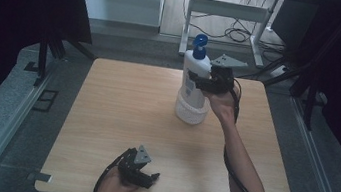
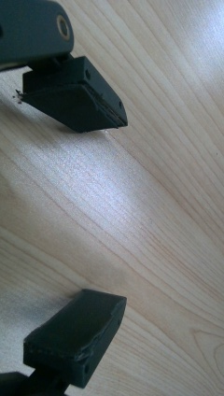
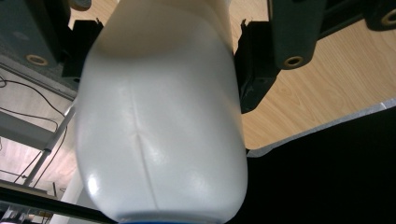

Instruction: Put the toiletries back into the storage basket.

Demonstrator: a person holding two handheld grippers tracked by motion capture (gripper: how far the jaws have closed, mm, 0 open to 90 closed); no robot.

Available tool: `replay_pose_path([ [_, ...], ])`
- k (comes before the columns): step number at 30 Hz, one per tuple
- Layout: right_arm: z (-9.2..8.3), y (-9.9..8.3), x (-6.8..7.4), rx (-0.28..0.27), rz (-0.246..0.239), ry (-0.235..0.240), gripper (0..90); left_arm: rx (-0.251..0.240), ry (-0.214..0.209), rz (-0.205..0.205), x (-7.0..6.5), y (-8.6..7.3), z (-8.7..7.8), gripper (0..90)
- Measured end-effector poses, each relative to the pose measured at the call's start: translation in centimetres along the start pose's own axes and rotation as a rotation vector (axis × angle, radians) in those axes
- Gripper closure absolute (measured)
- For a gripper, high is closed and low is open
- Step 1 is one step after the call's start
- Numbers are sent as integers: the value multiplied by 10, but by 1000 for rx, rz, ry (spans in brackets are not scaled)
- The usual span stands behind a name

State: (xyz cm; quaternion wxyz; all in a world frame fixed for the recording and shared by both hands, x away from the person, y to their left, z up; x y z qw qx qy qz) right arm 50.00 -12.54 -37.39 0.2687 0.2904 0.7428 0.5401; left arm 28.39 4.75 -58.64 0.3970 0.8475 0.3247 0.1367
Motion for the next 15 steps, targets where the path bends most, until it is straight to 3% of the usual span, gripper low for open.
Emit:
replay_pose_path([
  [15,11,-30,-1,40,8,-3,377,2,-1,4,0,0,0,126],
])
Point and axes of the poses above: each handheld gripper's, and its own axes: z roughly forward along the jaws, y roughly out of its top, x roughly to its left, the point moved 6 cm from there along z, roughly forward along the jaws, and after that the axes turned 6 degrees about -x, right-handed, at the moved point
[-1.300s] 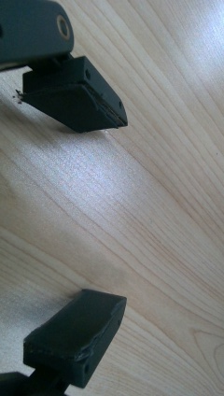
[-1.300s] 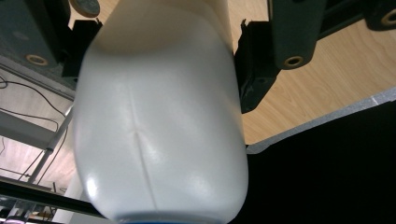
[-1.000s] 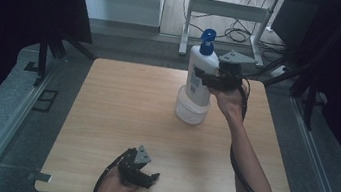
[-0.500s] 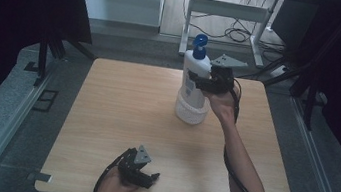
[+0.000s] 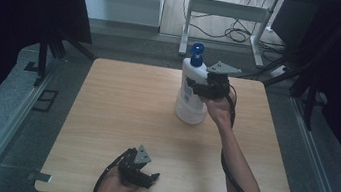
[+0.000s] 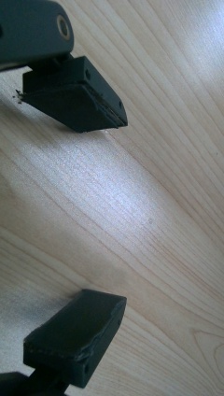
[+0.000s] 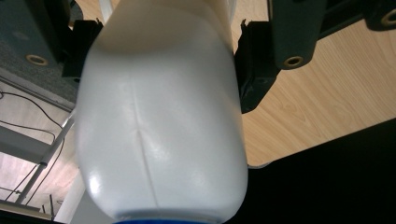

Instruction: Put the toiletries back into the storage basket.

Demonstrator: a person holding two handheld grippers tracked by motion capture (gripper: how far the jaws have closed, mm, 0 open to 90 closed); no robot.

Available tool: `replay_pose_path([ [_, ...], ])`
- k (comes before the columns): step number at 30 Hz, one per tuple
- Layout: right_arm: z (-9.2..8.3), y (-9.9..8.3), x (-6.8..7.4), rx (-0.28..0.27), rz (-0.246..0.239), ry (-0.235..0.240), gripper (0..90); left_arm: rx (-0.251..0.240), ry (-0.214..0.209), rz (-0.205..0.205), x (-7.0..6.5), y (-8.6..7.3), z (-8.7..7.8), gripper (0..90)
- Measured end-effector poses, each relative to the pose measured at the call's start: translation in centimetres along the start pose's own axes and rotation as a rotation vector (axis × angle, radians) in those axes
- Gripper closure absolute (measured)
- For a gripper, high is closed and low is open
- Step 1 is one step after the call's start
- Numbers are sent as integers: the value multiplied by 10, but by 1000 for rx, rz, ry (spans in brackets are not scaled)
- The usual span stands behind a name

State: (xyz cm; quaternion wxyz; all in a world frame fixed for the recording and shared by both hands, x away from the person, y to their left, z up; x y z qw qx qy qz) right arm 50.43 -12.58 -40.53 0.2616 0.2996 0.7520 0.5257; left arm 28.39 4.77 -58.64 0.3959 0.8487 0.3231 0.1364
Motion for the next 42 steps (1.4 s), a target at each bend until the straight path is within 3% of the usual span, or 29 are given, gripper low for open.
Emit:
replay_pose_path([
  [13,8,-30,-8,36,33,-15,377,1,0,0,0,0,0,126],
  [27,16,-49,-6,58,41,-6,376,0,0,-2,0,0,0,126],
  [33,13,-54,-8,37,74,1,375,2,0,0,0,0,0,126],
  [42,5,-57,-10,29,87,11,371,1,0,-1,0,0,0,126],
])
Point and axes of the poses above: each handheld gripper's, and its own axes: z roughly forward along the jaws, y roughly out of its top, x roughly to its left, the point moved 6 cm from there along z, roughly forward along the jaws, and after that the axes turned 6 degrees about -x, right-handed, at the moved point
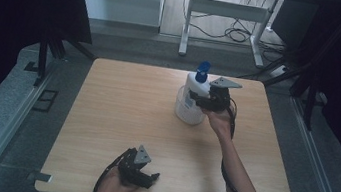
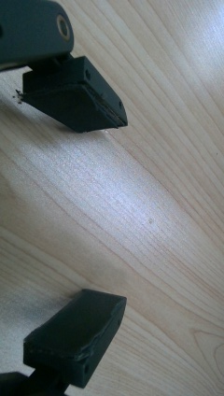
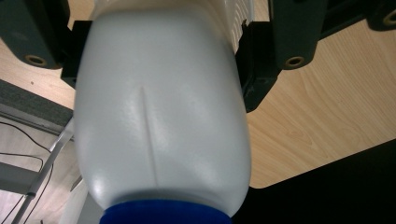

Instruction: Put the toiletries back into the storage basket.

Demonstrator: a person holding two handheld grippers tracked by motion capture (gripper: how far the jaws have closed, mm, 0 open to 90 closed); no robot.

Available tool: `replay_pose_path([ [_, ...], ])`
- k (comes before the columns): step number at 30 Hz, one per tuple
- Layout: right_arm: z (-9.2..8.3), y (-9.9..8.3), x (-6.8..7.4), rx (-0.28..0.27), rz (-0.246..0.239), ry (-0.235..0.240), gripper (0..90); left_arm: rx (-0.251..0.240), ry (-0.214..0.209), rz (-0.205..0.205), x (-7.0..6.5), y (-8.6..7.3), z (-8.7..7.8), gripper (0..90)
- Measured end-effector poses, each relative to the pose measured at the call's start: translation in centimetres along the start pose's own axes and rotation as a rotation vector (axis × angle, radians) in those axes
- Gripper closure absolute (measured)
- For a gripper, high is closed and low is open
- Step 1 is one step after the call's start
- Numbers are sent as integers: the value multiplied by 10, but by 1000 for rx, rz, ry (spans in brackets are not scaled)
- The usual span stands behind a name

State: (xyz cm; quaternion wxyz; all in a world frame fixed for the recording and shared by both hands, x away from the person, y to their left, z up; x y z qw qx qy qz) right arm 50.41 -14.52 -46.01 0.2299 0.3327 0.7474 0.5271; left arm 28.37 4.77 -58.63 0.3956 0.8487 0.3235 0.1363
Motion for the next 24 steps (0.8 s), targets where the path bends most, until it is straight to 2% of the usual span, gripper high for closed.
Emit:
replay_pose_path([
  [10,2,0,1,36,1,4,356,-1,0,1,0,0,0,126],
  [14,3,-3,0,50,-8,0,291,0,0,0,0,0,0,126],
  [21,0,-4,-3,41,-23,-9,171,0,0,0,0,0,0,126],
  [24,-3,-3,-4,37,-14,-14,139,-1,0,1,0,0,0,126],
])
Point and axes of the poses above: each handheld gripper's, and its own axes: z roughly forward along the jaws, y roughly out of its top, x roughly to its left, the point moved 6 cm from there along z, roughly forward along the jaws, and after that the axes turned 6 degrees about -x, right-handed, at the moved point
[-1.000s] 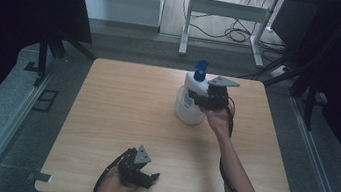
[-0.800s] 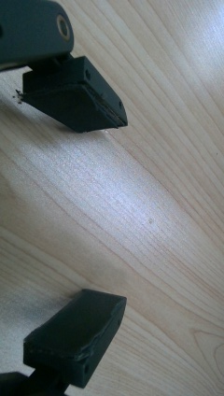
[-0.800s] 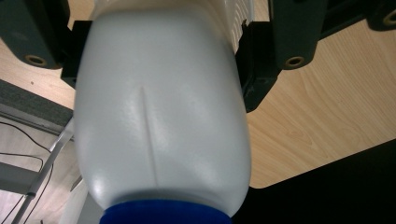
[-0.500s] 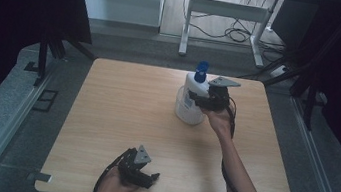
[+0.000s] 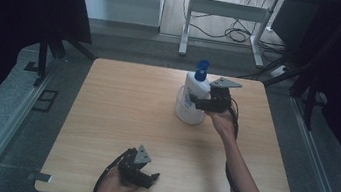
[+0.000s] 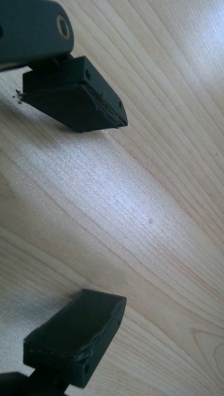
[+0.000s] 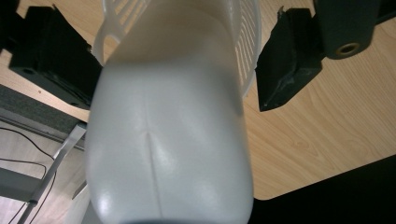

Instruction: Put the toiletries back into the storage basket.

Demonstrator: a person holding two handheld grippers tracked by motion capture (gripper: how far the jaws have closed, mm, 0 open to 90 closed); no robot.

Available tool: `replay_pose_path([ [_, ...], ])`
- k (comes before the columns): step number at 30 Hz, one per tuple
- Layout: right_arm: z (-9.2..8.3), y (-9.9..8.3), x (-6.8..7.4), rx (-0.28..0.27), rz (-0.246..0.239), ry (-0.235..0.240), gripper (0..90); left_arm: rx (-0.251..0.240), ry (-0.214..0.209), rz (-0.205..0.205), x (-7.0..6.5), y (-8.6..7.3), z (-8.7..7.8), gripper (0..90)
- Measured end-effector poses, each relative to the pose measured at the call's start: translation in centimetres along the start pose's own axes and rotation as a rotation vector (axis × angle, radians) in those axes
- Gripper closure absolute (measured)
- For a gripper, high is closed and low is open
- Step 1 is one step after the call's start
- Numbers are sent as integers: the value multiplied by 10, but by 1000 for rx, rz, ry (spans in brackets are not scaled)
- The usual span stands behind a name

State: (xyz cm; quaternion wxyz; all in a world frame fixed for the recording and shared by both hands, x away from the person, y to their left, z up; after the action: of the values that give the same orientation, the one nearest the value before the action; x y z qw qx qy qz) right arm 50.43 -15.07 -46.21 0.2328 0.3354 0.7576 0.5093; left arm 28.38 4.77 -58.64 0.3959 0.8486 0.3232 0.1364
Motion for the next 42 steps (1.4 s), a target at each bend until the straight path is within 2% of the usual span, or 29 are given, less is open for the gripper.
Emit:
replay_pose_path([
  [3,-3,1,0,-1,9,1,129,0,0,0,0,0,0,126],
  [20,-18,-3,6,36,-30,4,109,0,0,0,0,0,0,126],
  [29,-29,-6,8,31,-47,7,105,0,0,-1,0,0,0,126],
  [42,-44,-18,13,34,-65,37,104,0,0,0,0,0,0,126],
])
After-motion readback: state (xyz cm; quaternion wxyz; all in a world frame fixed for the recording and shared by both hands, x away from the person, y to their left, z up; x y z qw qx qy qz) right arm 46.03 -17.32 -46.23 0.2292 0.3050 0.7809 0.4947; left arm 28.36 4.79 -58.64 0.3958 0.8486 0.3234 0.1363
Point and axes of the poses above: each handheld gripper's, and its own axes: z roughly forward along the jaws, y roughly out of its top, x roughly to its left, the point moved 6 cm from there along z, roughly forward along the jaws, and after that the axes turned 6 degrees about -x, right-handed, at the moved point
